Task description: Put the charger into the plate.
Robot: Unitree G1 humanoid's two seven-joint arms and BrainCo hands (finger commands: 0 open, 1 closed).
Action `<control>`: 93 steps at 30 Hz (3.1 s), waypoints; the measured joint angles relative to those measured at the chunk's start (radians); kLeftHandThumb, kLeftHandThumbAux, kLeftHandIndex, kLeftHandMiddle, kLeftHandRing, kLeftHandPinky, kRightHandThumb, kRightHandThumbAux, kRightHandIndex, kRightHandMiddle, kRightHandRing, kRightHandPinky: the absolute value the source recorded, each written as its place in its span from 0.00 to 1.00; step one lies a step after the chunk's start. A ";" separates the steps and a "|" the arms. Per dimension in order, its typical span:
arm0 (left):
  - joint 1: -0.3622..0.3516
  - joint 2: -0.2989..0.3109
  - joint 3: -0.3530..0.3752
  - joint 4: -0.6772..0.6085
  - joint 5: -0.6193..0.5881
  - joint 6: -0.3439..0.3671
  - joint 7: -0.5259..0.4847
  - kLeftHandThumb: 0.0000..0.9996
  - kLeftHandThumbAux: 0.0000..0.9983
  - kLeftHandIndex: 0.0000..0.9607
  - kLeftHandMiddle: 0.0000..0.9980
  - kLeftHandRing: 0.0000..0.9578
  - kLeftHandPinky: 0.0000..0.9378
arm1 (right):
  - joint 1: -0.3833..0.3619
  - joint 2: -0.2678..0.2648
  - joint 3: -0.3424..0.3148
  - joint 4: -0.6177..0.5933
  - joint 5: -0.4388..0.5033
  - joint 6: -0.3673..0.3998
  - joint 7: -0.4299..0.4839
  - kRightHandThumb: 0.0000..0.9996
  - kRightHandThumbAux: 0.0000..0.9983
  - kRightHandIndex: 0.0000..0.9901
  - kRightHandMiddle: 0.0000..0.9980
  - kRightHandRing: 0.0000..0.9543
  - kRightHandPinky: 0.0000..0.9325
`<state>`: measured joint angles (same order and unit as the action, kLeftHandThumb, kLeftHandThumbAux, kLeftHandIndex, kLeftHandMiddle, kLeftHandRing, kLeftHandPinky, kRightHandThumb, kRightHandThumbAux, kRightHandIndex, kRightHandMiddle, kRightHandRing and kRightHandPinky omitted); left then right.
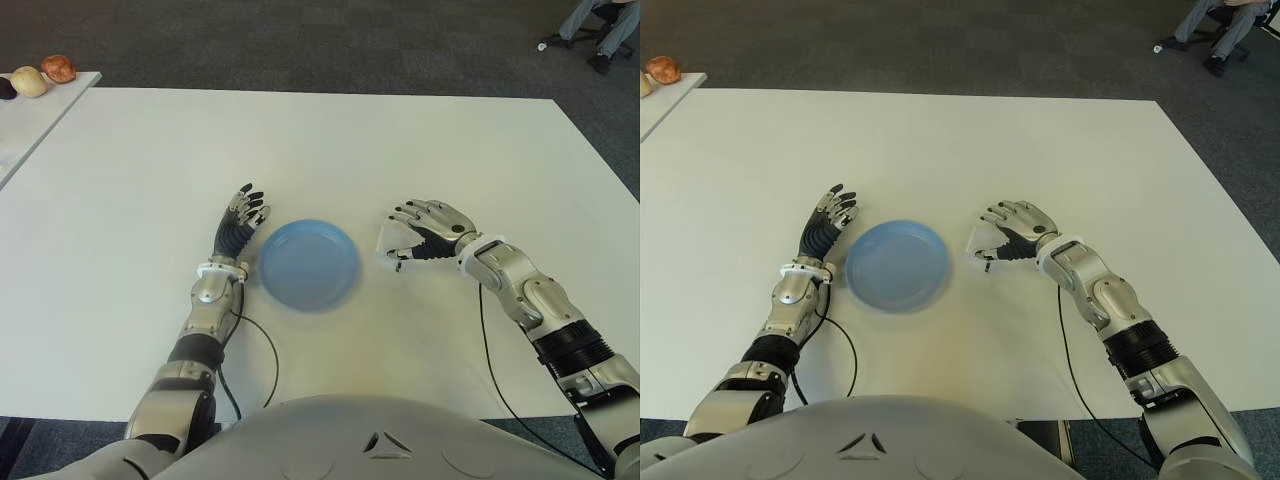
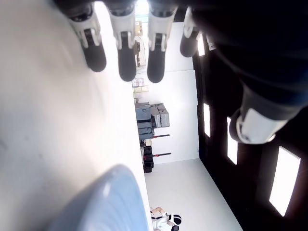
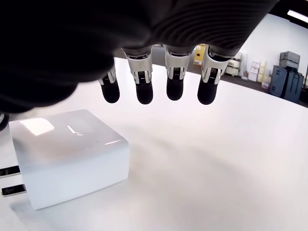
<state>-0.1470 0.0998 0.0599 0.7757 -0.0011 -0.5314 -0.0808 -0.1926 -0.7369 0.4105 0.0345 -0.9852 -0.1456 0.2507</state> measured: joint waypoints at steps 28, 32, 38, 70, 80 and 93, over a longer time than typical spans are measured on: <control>0.039 -0.005 -0.003 -0.054 0.000 0.004 -0.005 0.00 0.55 0.10 0.21 0.21 0.21 | 0.004 0.014 0.001 -0.001 0.002 0.003 0.034 0.32 0.13 0.00 0.00 0.00 0.00; 0.056 -0.004 -0.004 -0.079 0.000 0.012 -0.008 0.00 0.55 0.09 0.21 0.21 0.20 | 0.006 0.024 0.002 0.006 0.002 0.009 0.039 0.32 0.13 0.00 0.00 0.00 0.00; 0.070 -0.001 -0.004 -0.104 0.000 0.029 -0.020 0.00 0.56 0.09 0.20 0.20 0.19 | 0.011 0.038 0.002 0.006 0.007 0.020 0.062 0.32 0.13 0.00 0.00 0.00 0.00; 0.094 0.001 -0.005 -0.146 0.003 0.057 -0.039 0.00 0.55 0.09 0.20 0.19 0.18 | 0.033 0.097 0.002 0.027 0.024 0.073 0.070 0.33 0.13 0.00 0.00 0.00 0.00; 0.092 0.002 -0.005 -0.144 0.004 0.057 -0.039 0.00 0.55 0.09 0.20 0.20 0.19 | 0.034 0.110 0.003 0.050 0.024 0.075 0.038 0.33 0.12 0.00 0.00 0.00 0.00; 0.092 0.002 -0.005 -0.143 0.003 0.056 -0.039 0.00 0.55 0.09 0.20 0.20 0.20 | 0.034 0.115 0.009 0.078 0.024 0.075 -0.009 0.32 0.12 0.00 0.00 0.00 0.00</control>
<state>-0.0549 0.1020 0.0549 0.6328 0.0016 -0.4753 -0.1201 -0.1583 -0.6223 0.4195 0.1122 -0.9614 -0.0710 0.2422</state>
